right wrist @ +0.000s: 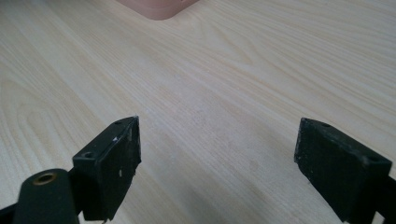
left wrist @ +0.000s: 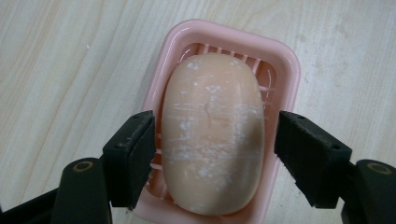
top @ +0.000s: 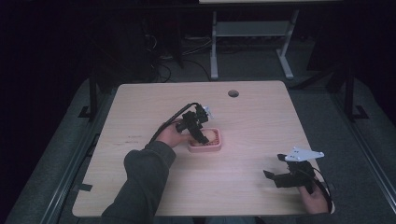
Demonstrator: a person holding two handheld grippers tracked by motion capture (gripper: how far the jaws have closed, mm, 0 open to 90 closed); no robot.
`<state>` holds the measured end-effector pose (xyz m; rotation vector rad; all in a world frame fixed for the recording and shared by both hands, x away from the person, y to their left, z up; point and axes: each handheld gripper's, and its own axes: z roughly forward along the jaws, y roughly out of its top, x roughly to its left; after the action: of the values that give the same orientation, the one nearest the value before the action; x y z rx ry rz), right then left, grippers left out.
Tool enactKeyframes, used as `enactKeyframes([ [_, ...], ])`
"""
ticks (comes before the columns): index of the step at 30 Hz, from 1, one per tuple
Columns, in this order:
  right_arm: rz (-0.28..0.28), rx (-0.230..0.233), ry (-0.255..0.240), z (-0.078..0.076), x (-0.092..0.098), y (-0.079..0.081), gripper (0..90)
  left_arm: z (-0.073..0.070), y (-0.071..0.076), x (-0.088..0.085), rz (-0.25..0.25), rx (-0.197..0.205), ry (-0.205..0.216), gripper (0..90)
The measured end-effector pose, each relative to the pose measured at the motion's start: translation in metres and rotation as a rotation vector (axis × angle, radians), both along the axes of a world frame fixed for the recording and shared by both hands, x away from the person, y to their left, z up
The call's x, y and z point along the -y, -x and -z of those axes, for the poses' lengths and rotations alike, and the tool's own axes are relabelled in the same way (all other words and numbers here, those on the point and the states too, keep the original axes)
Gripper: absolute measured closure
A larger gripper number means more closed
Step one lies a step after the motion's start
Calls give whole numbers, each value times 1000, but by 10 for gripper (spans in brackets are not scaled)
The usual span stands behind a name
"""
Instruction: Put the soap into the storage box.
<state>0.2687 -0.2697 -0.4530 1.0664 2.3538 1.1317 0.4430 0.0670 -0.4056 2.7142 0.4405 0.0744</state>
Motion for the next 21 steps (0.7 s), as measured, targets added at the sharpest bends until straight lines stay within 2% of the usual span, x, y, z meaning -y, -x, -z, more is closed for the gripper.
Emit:
enactKeyframes([
  [5, 0, -3, 3, 0, -1, 0, 141, 0, 5, -3, -1, -4, 6, 278],
  [10, 3, -4, 4, 0, -1, 0, 141, -3, 9, -10, -24, -4, 27, 271],
  [12, 3, -5, 4, 0, -2, -1, 141, -4, 10, -13, -28, -7, 23, 266],
  [16, 1, -6, 7, 1, -3, -1, 141, -6, 14, -19, -37, -5, 46, 266],
  [21, 5, -9, 6, 1, -3, -1, 141, -6, 20, -24, -37, -9, 46, 265],
])
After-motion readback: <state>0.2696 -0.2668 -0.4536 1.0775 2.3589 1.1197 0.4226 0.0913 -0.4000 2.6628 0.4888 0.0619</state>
